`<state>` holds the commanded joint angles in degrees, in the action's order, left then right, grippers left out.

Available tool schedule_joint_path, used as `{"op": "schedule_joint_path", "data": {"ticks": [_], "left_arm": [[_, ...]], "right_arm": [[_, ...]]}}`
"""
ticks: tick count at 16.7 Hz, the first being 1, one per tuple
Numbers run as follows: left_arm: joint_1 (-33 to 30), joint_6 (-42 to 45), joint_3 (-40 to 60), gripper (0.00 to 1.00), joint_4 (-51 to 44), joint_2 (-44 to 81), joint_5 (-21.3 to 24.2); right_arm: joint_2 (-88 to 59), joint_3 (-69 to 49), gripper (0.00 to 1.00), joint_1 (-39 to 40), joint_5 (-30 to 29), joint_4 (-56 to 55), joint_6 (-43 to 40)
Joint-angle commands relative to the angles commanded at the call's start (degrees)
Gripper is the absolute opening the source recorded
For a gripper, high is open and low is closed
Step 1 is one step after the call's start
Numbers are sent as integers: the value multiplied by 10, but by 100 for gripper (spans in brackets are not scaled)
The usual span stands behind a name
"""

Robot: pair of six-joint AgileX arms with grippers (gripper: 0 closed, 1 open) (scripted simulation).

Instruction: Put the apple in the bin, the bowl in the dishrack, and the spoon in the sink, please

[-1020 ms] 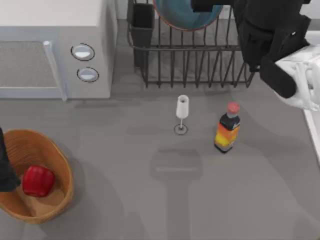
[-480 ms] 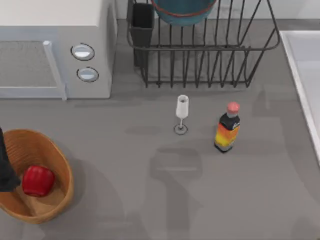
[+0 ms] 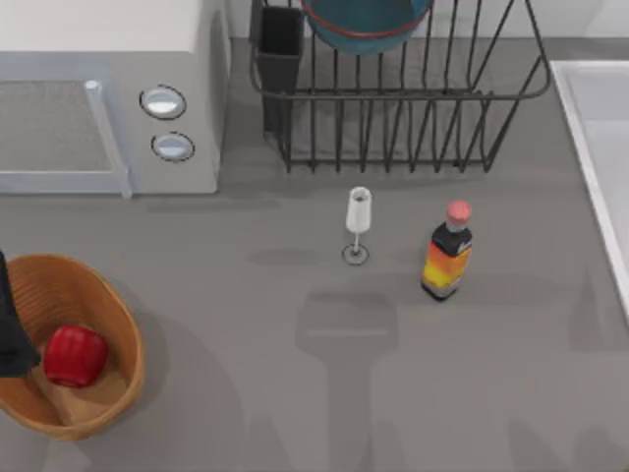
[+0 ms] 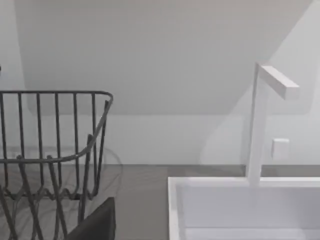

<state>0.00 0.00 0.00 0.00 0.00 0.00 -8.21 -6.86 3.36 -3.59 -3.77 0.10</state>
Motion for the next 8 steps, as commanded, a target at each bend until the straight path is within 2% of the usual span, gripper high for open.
{"op": "schedule_joint_path", "data": {"ticks": [4,8], "left_arm": [[0,0,0,100,0,0,0],[0,0,0,100,0,0,0]], "right_arm": [[78,65,100,-32,34,36,-1],[82,69,100,-34,36,38,-1]]}}
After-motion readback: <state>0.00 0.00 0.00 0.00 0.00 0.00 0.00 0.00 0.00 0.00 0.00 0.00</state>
